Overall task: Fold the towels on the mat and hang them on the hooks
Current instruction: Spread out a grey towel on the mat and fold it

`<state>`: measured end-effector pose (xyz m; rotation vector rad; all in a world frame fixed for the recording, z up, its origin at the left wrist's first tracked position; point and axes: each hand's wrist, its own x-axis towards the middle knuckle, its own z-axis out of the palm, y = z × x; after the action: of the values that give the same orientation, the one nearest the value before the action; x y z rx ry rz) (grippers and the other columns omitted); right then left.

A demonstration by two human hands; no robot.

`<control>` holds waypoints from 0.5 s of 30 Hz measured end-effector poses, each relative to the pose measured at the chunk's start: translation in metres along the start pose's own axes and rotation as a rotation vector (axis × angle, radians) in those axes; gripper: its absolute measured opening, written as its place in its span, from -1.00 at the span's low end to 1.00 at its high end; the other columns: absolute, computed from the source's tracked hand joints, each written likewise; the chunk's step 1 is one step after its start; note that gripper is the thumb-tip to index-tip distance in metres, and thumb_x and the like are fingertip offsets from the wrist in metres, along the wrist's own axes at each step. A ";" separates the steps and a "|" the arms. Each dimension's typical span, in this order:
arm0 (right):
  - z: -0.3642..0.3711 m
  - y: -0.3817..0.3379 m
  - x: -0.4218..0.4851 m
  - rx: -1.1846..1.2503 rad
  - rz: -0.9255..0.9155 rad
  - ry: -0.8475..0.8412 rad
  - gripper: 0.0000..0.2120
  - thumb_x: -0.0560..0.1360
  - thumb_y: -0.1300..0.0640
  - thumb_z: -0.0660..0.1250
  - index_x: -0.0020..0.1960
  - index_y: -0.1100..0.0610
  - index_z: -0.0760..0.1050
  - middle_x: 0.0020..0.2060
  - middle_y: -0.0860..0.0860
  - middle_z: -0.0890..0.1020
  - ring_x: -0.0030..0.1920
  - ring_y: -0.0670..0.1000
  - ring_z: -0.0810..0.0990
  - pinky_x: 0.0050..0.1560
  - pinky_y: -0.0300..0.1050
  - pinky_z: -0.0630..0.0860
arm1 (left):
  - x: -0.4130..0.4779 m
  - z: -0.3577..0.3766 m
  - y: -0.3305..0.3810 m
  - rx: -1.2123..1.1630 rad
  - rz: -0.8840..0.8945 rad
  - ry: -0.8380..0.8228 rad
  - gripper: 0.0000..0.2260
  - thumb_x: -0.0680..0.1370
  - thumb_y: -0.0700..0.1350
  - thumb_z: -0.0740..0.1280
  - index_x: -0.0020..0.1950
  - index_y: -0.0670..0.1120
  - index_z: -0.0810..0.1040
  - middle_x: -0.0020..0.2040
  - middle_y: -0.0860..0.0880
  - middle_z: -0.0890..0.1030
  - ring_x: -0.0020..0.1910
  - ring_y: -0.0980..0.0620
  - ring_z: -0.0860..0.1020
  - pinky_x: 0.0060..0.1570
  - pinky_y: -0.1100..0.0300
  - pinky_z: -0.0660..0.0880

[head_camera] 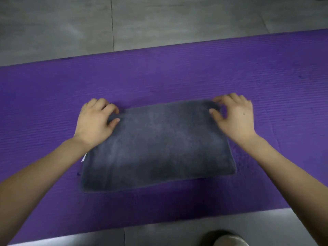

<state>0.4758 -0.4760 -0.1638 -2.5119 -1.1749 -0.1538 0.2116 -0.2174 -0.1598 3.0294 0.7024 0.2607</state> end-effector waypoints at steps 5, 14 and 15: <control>-0.007 -0.026 -0.088 0.307 -0.579 -0.357 -0.73 0.53 -0.08 0.24 -0.08 0.05 0.64 -0.10 -0.02 0.64 -0.09 0.02 0.57 -0.05 -0.08 0.47 | -0.074 0.004 0.038 -0.299 0.403 -0.312 -0.62 0.58 0.15 0.09 -0.15 0.01 0.62 -0.28 0.03 0.49 -0.20 0.09 0.39 -0.19 0.20 0.39; 0.004 0.013 -0.134 0.016 -0.636 -0.531 -0.62 0.54 -0.11 0.14 0.28 -0.02 0.51 0.30 -0.08 0.51 0.32 -0.06 0.45 0.34 0.03 0.28 | -0.142 -0.002 0.004 0.018 0.371 -0.373 -0.52 0.53 0.31 0.01 0.34 0.14 0.39 -0.14 0.02 0.41 -0.13 0.04 0.35 -0.24 0.16 0.51; 0.002 0.015 -0.134 -0.009 -0.611 -0.519 -0.62 0.55 -0.09 0.11 0.26 -0.03 0.53 0.28 -0.08 0.53 0.31 -0.08 0.47 0.33 0.03 0.27 | -0.143 -0.005 -0.001 0.015 0.354 -0.392 -0.52 0.48 0.26 0.18 0.35 0.12 0.38 -0.14 0.01 0.41 -0.14 0.03 0.37 -0.26 0.15 0.53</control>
<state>0.4005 -0.5804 -0.2025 -2.1731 -2.1212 0.3643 0.0833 -0.2792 -0.1772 3.0569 0.1413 -0.3298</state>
